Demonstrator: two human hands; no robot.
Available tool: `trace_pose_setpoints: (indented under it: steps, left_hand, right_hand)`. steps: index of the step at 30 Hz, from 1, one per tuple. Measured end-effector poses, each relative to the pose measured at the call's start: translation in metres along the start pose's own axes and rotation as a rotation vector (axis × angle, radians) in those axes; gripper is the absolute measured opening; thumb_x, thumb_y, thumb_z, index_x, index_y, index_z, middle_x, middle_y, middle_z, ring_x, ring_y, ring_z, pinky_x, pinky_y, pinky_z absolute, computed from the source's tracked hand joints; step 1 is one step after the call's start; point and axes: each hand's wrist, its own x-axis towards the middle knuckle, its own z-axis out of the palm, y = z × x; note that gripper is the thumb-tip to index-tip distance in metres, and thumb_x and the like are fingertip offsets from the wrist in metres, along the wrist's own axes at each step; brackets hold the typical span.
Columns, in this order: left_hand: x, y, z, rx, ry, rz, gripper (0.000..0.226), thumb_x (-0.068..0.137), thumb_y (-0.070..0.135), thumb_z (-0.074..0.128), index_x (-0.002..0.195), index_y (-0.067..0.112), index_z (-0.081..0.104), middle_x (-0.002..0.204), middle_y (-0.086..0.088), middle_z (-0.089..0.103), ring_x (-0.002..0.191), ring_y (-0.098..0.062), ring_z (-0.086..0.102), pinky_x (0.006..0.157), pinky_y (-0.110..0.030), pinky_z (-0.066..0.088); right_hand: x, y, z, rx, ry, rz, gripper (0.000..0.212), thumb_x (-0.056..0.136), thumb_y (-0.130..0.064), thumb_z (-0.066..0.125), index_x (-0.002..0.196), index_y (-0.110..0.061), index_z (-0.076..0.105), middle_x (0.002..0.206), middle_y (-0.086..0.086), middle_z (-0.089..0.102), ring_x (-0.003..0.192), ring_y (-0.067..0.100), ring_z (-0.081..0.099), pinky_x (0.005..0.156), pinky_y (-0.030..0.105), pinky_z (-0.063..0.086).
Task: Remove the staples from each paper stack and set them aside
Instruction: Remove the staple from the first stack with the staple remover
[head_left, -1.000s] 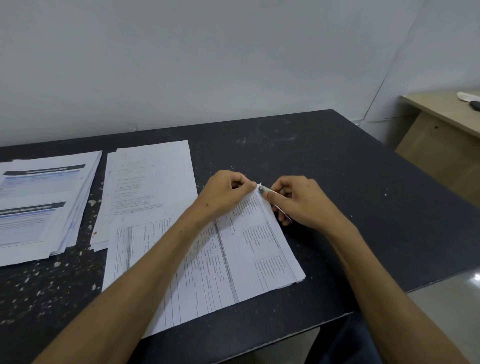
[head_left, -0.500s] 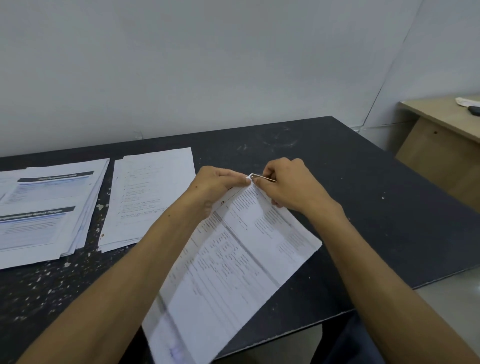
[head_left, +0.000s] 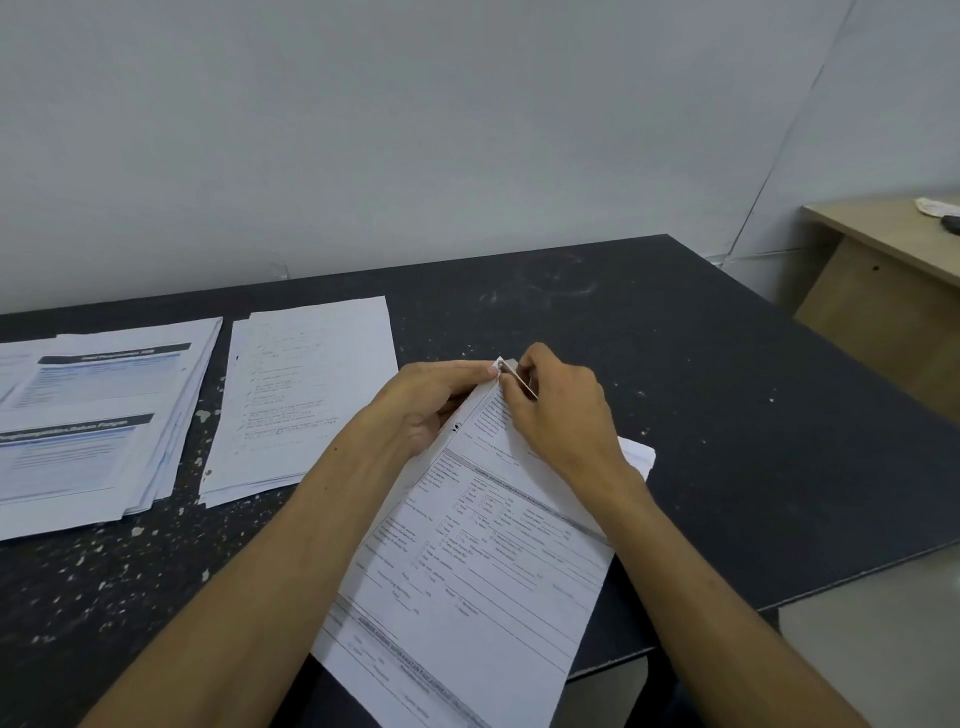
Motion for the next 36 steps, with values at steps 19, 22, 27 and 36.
trace_pose_setpoints:
  steps: [19,22,27,36]
  left_hand:
    - [0.005,-0.002,0.007,0.059,0.124,0.066,0.024,0.084,0.038,0.083,0.092,0.015,0.083,0.088,-0.004,0.081,0.084,-0.026,0.080,0.084,-0.040,0.064]
    - [0.005,-0.003,0.008,0.090,0.146,0.073,0.024,0.085,0.041,0.081,0.090,0.018,0.083,0.086,-0.003,0.081,0.083,-0.026,0.079,0.088,-0.043,0.064]
    - [0.001,0.000,0.013,0.108,0.165,0.076,0.023,0.088,0.039,0.078,0.089,0.016,0.083,0.083,-0.003,0.081,0.085,-0.027,0.079,0.081,-0.039,0.063]
    - [-0.006,0.002,0.020,0.206,0.231,0.136,0.028,0.092,0.039,0.073,0.087,0.013,0.082,0.087,-0.008,0.080,0.073,-0.021,0.073,0.059,-0.028,0.051]
  right_hand:
    - [-0.003,0.015,0.010,0.174,-0.051,-0.101,0.020,0.108,-0.045,0.039,0.107,-0.025,0.042,0.076,-0.005,0.069,0.065,0.015,0.067,0.069,0.047,0.059]
    - [-0.004,0.014,0.010,0.156,-0.054,-0.102,0.021,0.109,-0.045,0.039,0.109,-0.024,0.043,0.076,-0.003,0.067,0.064,0.017,0.065,0.068,0.047,0.058]
    - [-0.004,0.016,0.011,0.175,-0.056,-0.102,0.021,0.109,-0.046,0.036,0.107,-0.026,0.041,0.076,-0.005,0.068,0.067,0.016,0.066,0.071,0.050,0.057]
    - [-0.002,0.020,0.005,0.383,-0.141,-0.066,0.024,0.110,-0.044,0.040,0.103,-0.022,0.047,0.077,-0.005,0.071,0.068,0.015,0.070,0.077,0.051,0.060]
